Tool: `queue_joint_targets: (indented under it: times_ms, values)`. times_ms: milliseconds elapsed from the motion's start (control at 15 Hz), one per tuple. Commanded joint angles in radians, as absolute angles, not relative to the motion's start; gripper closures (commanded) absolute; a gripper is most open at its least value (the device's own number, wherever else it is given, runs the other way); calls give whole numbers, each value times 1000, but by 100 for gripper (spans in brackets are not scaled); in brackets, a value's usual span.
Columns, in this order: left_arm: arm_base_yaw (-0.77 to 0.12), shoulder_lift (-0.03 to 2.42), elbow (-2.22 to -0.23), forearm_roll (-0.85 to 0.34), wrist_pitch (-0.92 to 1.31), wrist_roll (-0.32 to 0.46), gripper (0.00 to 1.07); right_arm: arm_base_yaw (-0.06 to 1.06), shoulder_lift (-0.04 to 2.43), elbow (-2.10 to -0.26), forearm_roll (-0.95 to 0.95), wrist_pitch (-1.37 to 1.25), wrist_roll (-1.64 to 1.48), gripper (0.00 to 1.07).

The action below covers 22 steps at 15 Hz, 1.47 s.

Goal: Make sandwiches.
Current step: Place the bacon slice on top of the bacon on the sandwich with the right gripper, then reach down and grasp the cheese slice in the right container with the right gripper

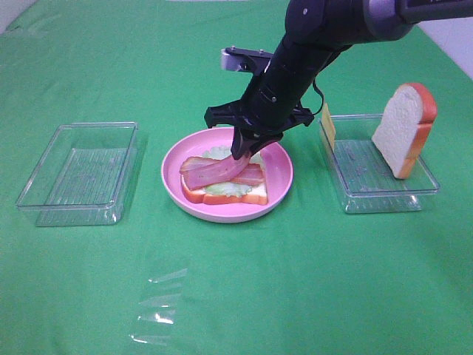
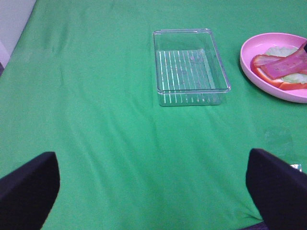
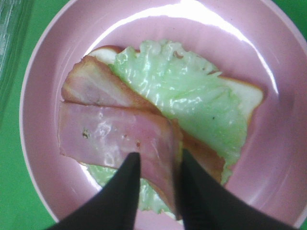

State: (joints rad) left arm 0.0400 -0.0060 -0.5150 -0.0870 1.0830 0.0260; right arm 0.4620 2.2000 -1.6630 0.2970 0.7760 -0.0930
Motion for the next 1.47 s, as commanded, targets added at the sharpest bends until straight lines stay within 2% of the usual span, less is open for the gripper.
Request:
queue_joint_targets:
  times_ms: [67,200,400,533,600,667,867,1200,1467]
  values:
    - [41,-27,-516,-99,1078,20,9,461,2165,-1671,286,767,-91,25]
    - [41,-27,-516,-99,1078,20,9,461,2140,-1683,248,805,-90,9]
    - [41,-27,-516,-99,1078,20,9,461,2134,-1727,242,906,-66,8]
    - [41,-27,-516,-99,1078,20,9,461,2134,-1818,220,1053,-22,8]
    - [41,-27,-516,-99,1078,20,9,458,2134,-1918,82,1170,134,9]
    - [41,-27,-516,-99,1078,20,9,446,2139,-1965,24,1206,156,9]
    - [41,-27,-516,-99,1078,20,9,371,2194,-2051,60,1301,150,9]
    - [41,-27,-516,-100,1078,20,9,239,2274,-2078,83,1298,127,9]
    - [41,-27,-516,-102,1078,20,9,209,2310,-2078,98,1291,110,10]
